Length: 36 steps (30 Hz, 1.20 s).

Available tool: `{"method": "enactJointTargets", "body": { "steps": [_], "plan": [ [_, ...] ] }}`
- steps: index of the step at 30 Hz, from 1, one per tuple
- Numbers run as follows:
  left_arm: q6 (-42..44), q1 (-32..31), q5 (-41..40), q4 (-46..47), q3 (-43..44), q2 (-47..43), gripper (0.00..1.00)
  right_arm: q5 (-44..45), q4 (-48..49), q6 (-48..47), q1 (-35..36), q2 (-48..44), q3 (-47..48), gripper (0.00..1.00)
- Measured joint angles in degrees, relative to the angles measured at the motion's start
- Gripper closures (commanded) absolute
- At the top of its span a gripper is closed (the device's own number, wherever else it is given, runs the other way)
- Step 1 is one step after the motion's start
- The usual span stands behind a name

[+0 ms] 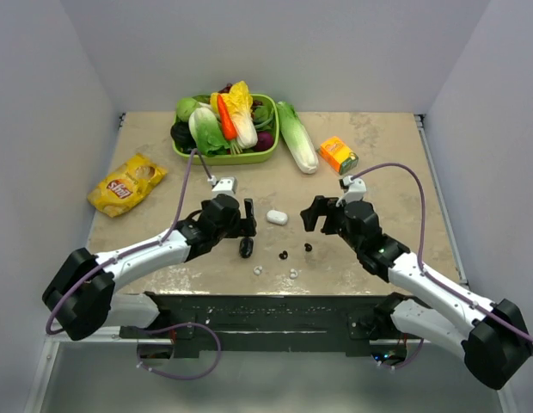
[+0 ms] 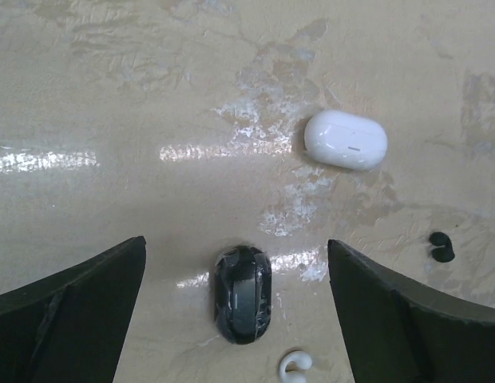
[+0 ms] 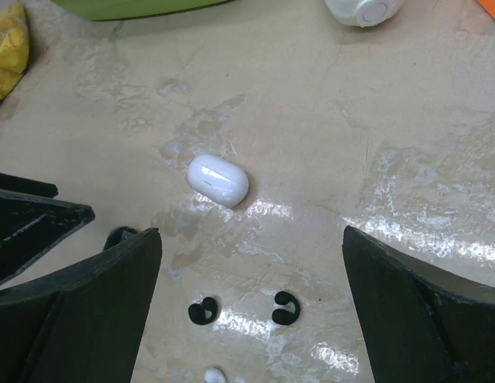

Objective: Insert the wireless bluetooth earbuds into the charging case
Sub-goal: Pick up the charging case at the center of the board.

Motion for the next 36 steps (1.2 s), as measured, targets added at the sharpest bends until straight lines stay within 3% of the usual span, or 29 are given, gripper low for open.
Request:
{"method": "enactJointTargets", "body": {
  "steps": [10, 19, 36],
  "plan": [
    [7.0, -0.1, 3.5, 0.2, 8.0, 6.4, 0.02, 0.0, -0.6, -0.3, 0.0, -6.6, 0.0, 0.02],
    [12.5, -4.6, 1.5, -2.4, 22.5, 21.6, 0.0, 0.1, -3.5, -0.3, 0.0, -5.5, 0.0, 0.02],
    [10.4, -6.5, -4.4, -10.4, 35.4, 37.6, 0.0, 1.0, -7.7, 0.9, 0.0, -10.1, 0.1, 0.02]
  ]
}}
